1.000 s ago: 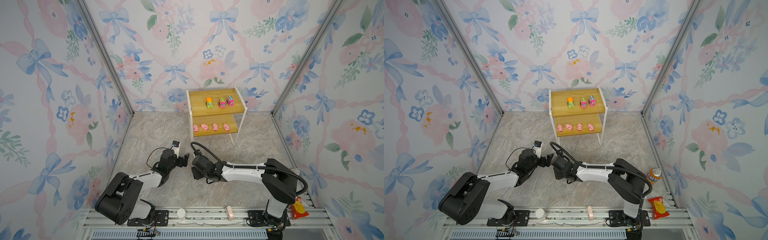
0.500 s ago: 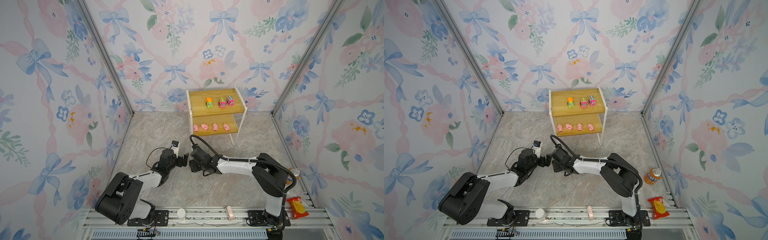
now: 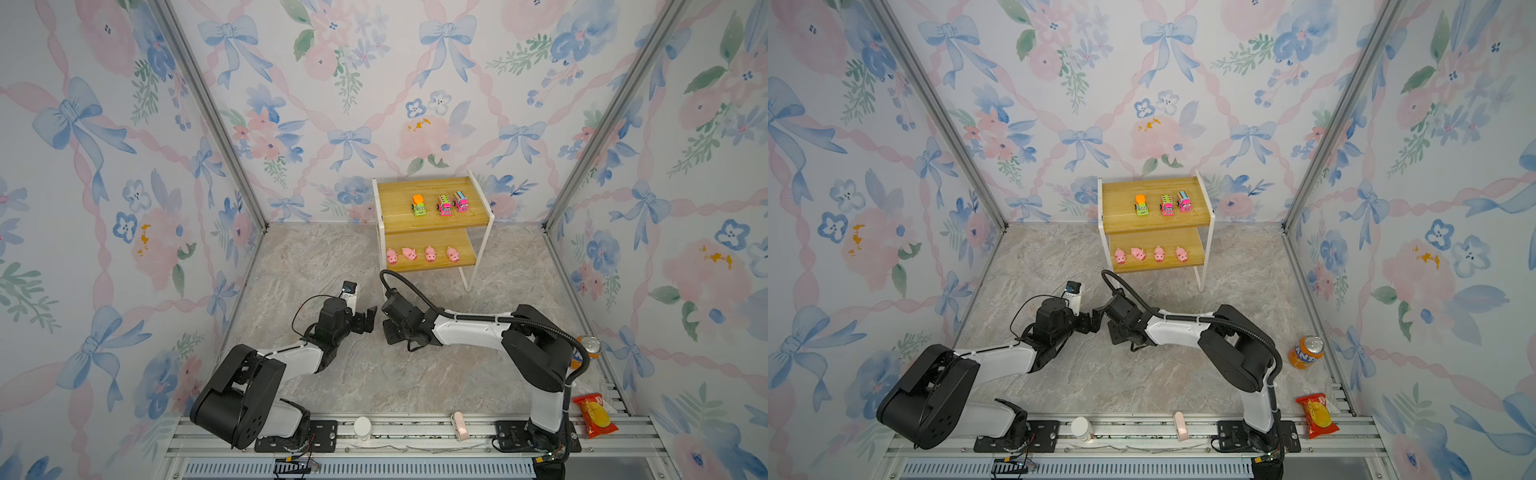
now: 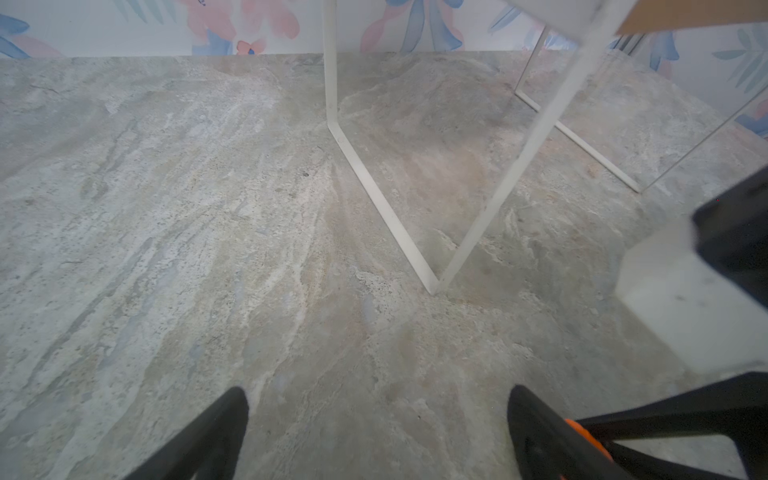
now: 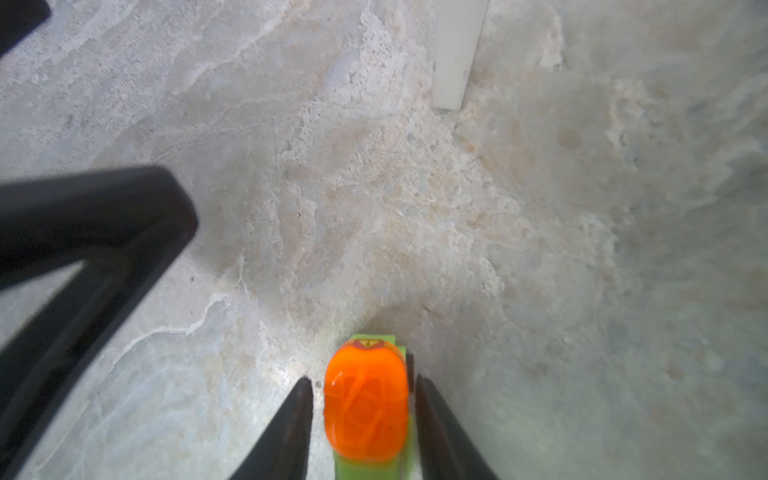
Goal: Place and organize the plastic toys onto the shelf
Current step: 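Lower the right gripper onto the last green orange-topped truck and close, then lift the truck with the right gripper and carry it to the upper shelf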
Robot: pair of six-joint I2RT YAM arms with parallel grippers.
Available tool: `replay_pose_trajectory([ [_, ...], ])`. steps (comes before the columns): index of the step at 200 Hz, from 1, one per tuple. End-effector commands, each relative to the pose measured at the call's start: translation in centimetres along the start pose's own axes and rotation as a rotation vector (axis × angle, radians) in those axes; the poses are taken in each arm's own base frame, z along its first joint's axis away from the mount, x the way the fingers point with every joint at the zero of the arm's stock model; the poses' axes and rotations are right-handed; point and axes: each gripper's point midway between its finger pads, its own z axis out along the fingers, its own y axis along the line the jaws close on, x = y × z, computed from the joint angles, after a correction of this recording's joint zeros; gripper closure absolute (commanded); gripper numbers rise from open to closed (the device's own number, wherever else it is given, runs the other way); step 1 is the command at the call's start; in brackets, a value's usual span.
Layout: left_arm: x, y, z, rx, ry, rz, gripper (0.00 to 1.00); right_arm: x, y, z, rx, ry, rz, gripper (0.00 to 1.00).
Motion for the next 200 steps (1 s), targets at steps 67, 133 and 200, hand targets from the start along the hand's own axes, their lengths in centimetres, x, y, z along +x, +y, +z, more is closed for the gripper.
replay_pose_trajectory([
  [67, 0.6, 0.1, 0.0, 0.009, 0.021, -0.016, 0.02, 0.7, -0.8, 0.1, 0.027, 0.04, -0.013, 0.78],
  [133, 0.7, 0.1, 0.0, 0.01, 0.022, -0.018, 0.02, -2.0, 0.6, -4.5, -0.022, 0.02, -0.065, 0.82],
  [200, 0.6, 0.0, 0.1, 0.017, 0.023, -0.018, 0.02, -10.1, 2.8, -17.3, -0.087, -0.092, -0.211, 0.82],
])
